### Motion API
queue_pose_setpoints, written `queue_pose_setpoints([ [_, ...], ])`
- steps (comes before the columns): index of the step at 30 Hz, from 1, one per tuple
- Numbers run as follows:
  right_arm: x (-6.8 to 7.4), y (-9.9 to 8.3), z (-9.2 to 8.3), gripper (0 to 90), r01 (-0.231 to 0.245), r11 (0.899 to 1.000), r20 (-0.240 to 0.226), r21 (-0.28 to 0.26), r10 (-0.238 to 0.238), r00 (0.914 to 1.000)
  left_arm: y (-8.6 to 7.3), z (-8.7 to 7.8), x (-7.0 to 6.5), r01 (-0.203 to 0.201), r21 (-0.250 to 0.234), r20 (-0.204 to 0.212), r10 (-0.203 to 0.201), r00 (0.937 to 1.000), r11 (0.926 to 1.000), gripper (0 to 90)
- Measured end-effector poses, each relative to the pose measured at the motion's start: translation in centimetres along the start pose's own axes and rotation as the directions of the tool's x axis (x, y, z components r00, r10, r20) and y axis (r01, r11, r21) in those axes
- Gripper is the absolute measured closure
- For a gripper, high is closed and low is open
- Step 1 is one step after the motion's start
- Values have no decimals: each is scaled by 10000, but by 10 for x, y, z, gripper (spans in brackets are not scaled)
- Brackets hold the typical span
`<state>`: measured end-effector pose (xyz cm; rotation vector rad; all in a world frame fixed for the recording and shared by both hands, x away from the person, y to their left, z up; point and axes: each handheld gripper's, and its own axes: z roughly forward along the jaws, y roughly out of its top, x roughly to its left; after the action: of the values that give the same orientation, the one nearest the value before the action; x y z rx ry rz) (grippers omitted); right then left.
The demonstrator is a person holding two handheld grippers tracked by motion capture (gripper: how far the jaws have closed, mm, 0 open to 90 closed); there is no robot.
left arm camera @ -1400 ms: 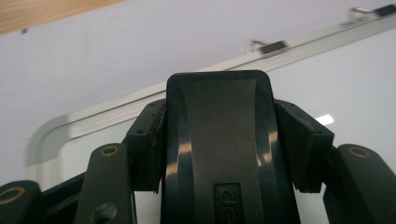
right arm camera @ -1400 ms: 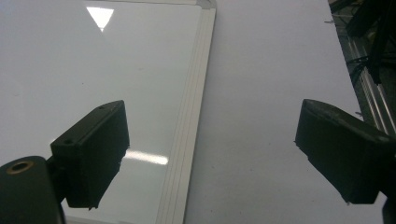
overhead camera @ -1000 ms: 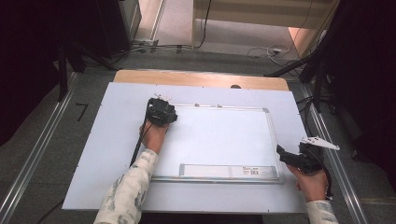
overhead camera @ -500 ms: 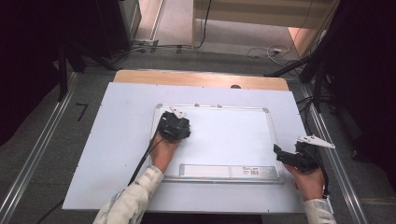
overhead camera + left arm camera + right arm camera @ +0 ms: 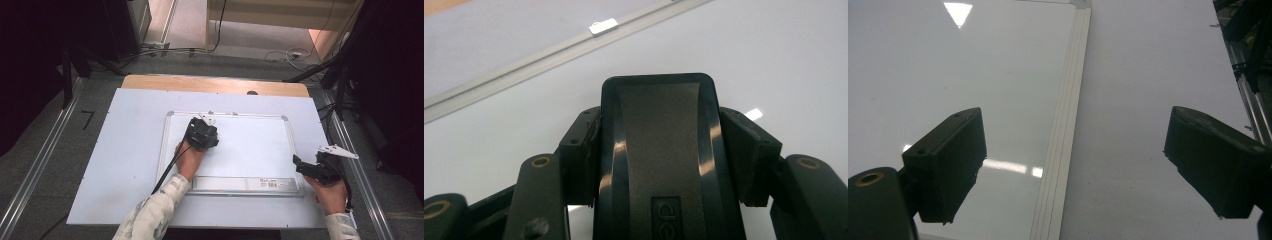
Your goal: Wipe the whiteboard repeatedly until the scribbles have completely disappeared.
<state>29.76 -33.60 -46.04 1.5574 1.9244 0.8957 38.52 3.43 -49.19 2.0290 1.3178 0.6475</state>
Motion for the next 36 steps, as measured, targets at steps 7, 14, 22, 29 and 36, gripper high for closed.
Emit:
queue_pose_setpoints([
  [7, -4, -2, -2, 85, -69, 10000, 37, -3, 69, 10000, 2, 5, 38, 707, 59, -703, -701, 9951, 9975, 409],
  [14, -4, -3, -3, 84, -91, 10000, 65, -3, 91, 9999, -5, 1, 68, 1153, 71, -1050, -1139, 9879, 9933, 409],
  [22, -2, -2, -1, 84, -31, 10000, 54, 27, 31, 10000, -19, -12, 65, 969, 41, -885, -962, 9914, 9953, 410],
  [29, 3, 0, 2, 85, 111, 9999, 57, 87, -111, 9999, -27, -24, 35, 282, 74, -259, -280, 9993, 9996, 410],
  [36, 6, 1, 4, 85, 175, 9998, -17, 112, -174, 9998, -27, -27, -6, -547, 26, 566, 545, 9969, 9985, 410],
])
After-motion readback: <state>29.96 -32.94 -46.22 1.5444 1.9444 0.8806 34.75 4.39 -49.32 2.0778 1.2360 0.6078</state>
